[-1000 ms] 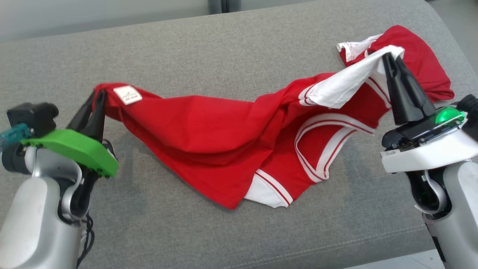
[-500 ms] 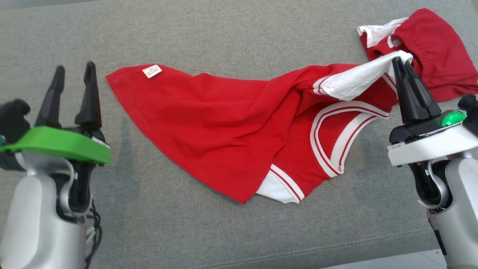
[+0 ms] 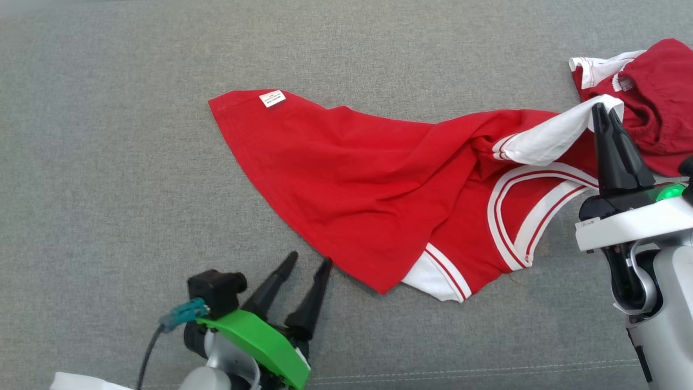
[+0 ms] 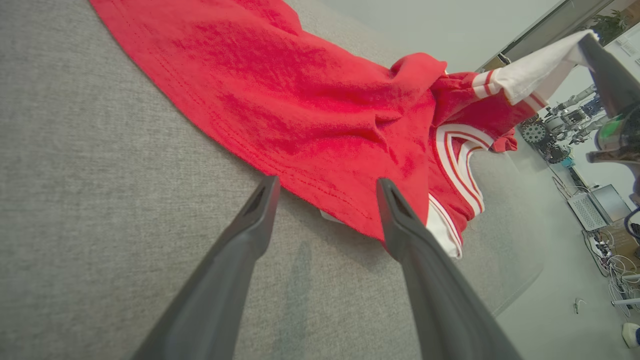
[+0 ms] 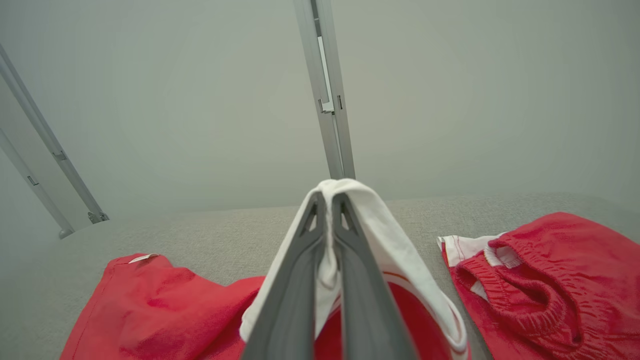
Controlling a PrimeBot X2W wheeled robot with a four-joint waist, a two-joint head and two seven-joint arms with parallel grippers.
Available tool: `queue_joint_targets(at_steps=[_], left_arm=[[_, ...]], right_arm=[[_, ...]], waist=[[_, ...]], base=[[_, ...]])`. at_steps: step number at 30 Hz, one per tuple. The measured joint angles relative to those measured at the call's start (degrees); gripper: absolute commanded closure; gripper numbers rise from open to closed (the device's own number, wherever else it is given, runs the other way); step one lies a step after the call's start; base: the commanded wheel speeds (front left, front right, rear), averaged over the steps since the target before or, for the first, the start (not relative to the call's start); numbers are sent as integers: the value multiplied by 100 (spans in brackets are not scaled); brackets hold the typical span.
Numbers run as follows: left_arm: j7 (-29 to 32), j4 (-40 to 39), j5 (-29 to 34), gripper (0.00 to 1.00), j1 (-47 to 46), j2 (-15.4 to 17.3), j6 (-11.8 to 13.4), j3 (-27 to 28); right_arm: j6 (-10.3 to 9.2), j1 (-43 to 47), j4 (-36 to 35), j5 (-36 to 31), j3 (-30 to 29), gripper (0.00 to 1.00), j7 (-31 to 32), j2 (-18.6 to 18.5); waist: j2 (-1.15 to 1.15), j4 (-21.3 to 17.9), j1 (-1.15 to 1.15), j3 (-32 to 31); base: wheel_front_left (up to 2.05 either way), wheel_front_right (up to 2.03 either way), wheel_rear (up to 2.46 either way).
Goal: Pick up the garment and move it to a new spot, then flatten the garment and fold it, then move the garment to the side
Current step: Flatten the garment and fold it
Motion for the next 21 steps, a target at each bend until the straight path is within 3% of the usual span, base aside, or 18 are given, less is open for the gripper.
queue_joint_targets(at_steps=[8,16,21], left_arm=[[168,-191,-8,0,28,20,-1,-937],[293,-59,19,0,-99,32,-1,-1339],[279,233,18,0,-256,33,-1,-1289]], right_arm=[[31,-5,32,-1,132,100,-46,83],[57,-34,38,-7,151,100,-48,125],[62,-51,107,-35,138,100,-58,159]], waist=[[0,-45,0,-15],[0,-186,0,141],[0,-260,0,208]], base=[[0,0,0],[0,0,0],[0,0,0]])
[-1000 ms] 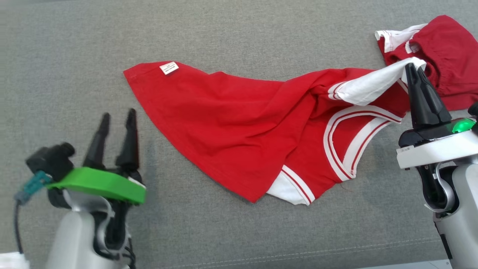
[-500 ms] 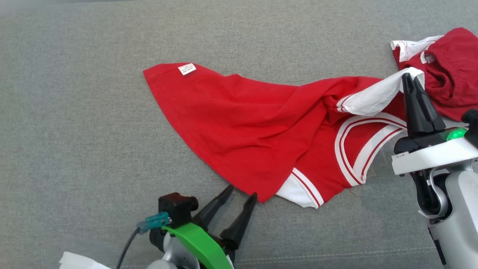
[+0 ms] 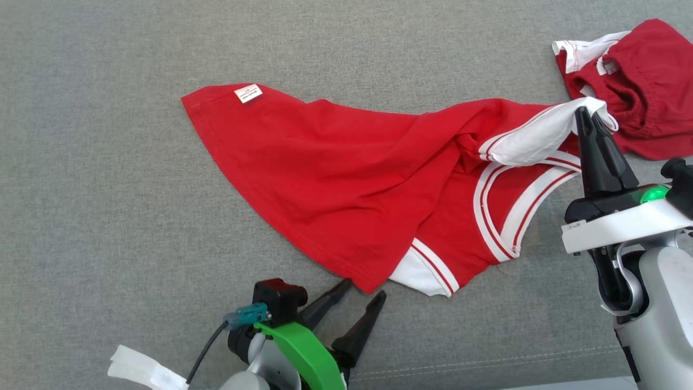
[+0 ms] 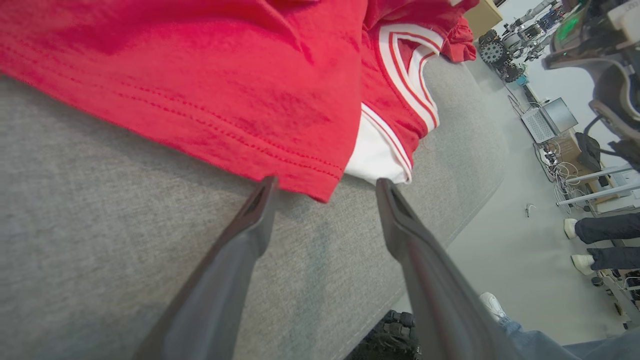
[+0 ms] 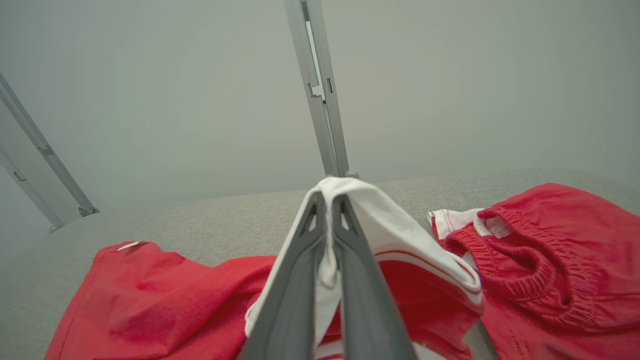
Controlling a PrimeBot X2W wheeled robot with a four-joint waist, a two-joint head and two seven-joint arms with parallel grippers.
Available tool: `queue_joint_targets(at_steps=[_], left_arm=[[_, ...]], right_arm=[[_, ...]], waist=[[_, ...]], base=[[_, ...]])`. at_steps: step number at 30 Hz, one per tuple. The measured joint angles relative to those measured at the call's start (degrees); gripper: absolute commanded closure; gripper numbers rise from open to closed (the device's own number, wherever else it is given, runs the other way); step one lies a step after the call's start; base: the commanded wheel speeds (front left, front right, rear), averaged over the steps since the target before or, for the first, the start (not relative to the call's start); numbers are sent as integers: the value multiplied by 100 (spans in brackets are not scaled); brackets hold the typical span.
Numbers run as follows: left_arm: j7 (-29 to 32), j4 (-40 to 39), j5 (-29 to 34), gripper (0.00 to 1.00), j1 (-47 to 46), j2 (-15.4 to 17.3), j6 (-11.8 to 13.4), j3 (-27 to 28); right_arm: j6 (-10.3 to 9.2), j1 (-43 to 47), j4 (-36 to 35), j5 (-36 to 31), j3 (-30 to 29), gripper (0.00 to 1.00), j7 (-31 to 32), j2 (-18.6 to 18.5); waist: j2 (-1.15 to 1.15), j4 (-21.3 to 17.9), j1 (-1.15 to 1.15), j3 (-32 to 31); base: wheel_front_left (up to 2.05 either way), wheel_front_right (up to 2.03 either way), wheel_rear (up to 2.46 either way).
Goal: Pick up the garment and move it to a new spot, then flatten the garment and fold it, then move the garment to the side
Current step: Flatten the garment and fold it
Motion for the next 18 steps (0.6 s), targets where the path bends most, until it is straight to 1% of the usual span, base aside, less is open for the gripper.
queue_joint_targets(at_steps=[7,10,12,18], left_arm=[[-189,-13,0,0,-308,-8,0,-25],[-229,8,2,0,-322,-8,0,-103],[-227,57,33,0,-341,-9,0,-210],[-226,181,327,0,-358,-10,0,-398]], right_arm=[[1,-20,13,-2,-59,100,-9,22],[2,-20,15,-2,-82,100,-9,27],[36,-23,15,-3,-105,100,-16,31],[49,-78,11,-48,-136,100,-16,46]], waist=[[0,-37,0,40],[0,-35,0,52],[0,-32,0,59],[0,-22,0,76]], base=[[0,0,0],[0,0,0],[0,0,0],[0,0,0]])
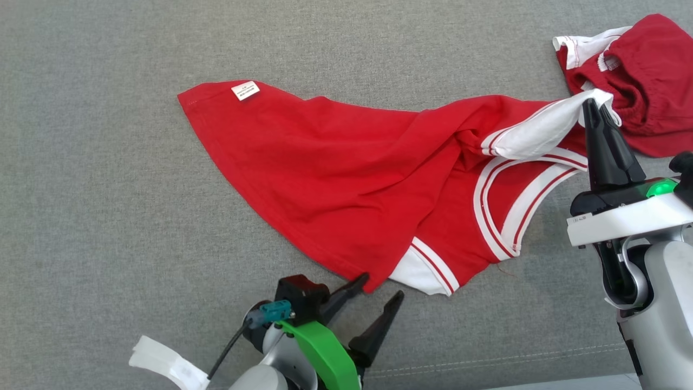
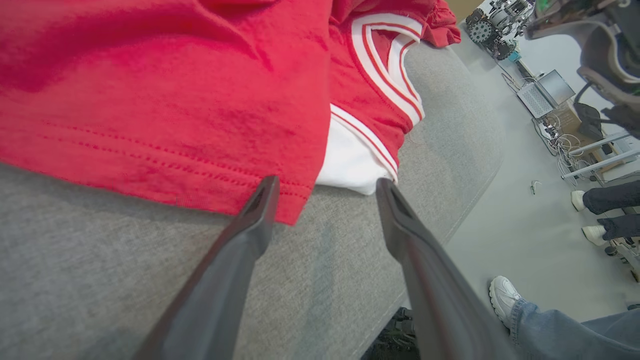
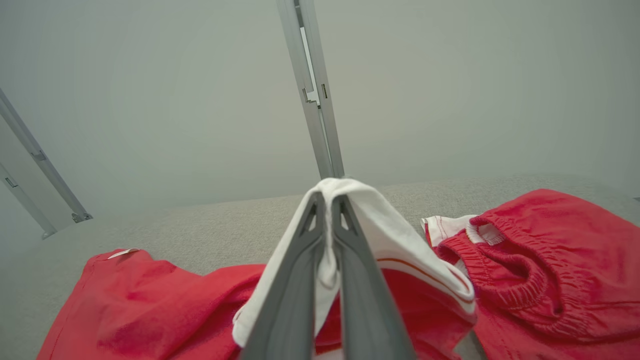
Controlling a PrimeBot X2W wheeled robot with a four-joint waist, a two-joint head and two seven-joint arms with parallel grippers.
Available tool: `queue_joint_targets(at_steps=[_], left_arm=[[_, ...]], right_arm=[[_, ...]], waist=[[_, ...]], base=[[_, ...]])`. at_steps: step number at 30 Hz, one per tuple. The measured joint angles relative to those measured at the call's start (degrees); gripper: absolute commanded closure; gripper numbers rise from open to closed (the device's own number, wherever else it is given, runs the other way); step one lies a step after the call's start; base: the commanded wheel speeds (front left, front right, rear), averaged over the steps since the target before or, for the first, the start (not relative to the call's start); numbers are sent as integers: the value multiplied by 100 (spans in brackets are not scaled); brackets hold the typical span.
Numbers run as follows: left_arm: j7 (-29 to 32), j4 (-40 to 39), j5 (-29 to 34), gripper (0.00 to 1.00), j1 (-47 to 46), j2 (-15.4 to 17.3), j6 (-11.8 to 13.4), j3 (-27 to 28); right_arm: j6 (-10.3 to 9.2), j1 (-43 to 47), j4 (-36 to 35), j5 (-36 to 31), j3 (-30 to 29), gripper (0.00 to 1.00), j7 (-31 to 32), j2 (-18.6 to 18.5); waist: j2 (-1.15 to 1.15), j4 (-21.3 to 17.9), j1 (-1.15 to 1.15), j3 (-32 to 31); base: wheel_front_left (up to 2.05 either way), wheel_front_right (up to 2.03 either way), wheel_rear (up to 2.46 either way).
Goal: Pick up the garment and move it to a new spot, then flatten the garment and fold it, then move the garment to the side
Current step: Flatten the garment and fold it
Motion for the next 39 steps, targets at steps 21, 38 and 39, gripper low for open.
queue_joint_targets(at_steps=[21,38,39], left_arm=[[-136,140,148,0,-7,4,147,-26],[-1484,-342,532,100,-642,8,333,826],[-1493,-435,534,100,-721,36,367,977]], right_arm=[[45,-21,-11,-105,-113,100,-15,51],[98,-37,-152,-162,-341,100,-15,156],[99,-46,-187,-162,-363,100,-16,142]], waist=[[0,-4,0,19],[0,-14,0,-180],[0,-7,0,-212]], base=[[0,0,0],[0,0,0],[0,0,0]])
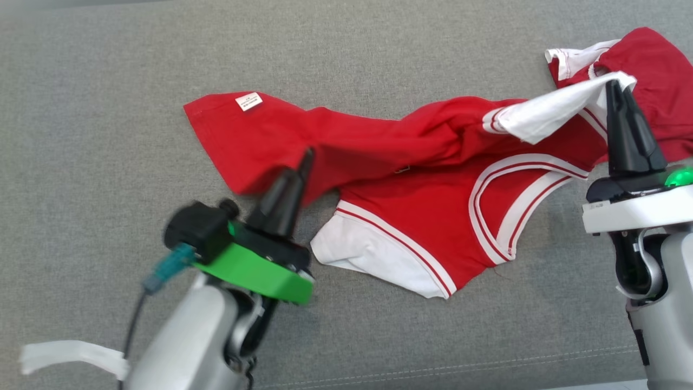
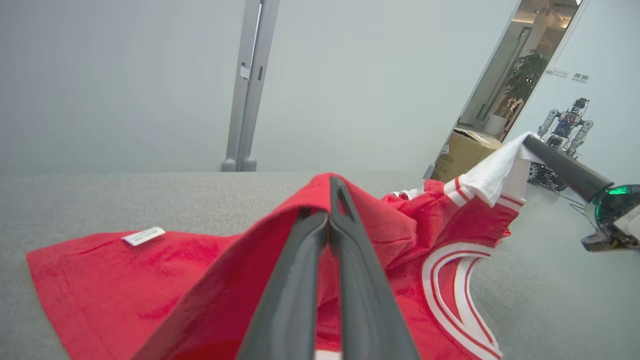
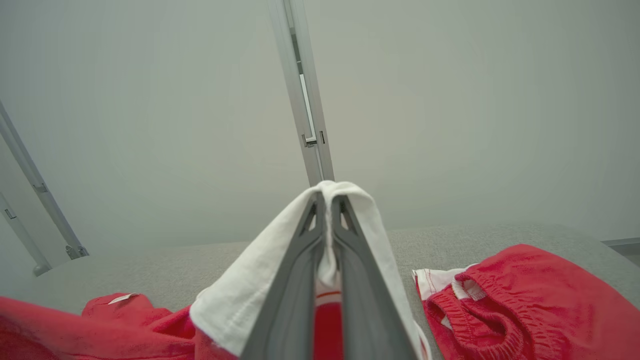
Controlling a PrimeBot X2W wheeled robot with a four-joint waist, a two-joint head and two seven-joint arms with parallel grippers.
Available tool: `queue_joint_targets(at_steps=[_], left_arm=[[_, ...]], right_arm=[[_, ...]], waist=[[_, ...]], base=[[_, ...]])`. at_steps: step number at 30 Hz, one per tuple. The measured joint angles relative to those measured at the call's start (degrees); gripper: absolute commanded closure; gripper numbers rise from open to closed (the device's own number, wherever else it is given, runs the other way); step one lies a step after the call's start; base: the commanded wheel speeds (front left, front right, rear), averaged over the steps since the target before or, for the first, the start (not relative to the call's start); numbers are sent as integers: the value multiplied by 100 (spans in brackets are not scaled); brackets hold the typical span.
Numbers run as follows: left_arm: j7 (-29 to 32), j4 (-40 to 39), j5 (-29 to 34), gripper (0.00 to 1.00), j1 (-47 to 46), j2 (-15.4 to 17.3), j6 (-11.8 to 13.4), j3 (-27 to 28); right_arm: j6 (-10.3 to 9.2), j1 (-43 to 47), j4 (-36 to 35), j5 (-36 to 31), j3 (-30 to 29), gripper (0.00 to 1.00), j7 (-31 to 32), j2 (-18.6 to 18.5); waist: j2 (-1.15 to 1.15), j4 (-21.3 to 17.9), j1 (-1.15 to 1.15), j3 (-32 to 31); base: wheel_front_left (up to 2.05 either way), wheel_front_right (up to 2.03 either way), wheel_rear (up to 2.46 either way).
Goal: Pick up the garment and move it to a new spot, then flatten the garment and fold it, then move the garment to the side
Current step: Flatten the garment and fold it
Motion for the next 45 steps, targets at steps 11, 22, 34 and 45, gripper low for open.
queue_joint_targets(at_steps=[11,22,34,45], left_arm=[[-22,-1327,-20,100,-581,486,200,1488],[136,-2392,-208,100,-1001,882,327,2185],[2098,-477,-1032,100,-1439,1114,646,2157],[2203,-524,-1004,100,-3655,1436,511,2502]], right_arm=[[52,-447,-1090,-100,-290,100,-2,-190],[53,-489,-2339,190,-573,100,-9,-312],[53,-1661,-814,800,972,100,1289,-356],[-82,-3773,-379,657,359,100,818,-19]], waist=[[0,31,0,-534],[0,-106,0,-986],[0,-177,0,-579],[0,-199,0,-127]], base=[[0,0,0],[0,0,0],[0,0,0],[0,0,0]])
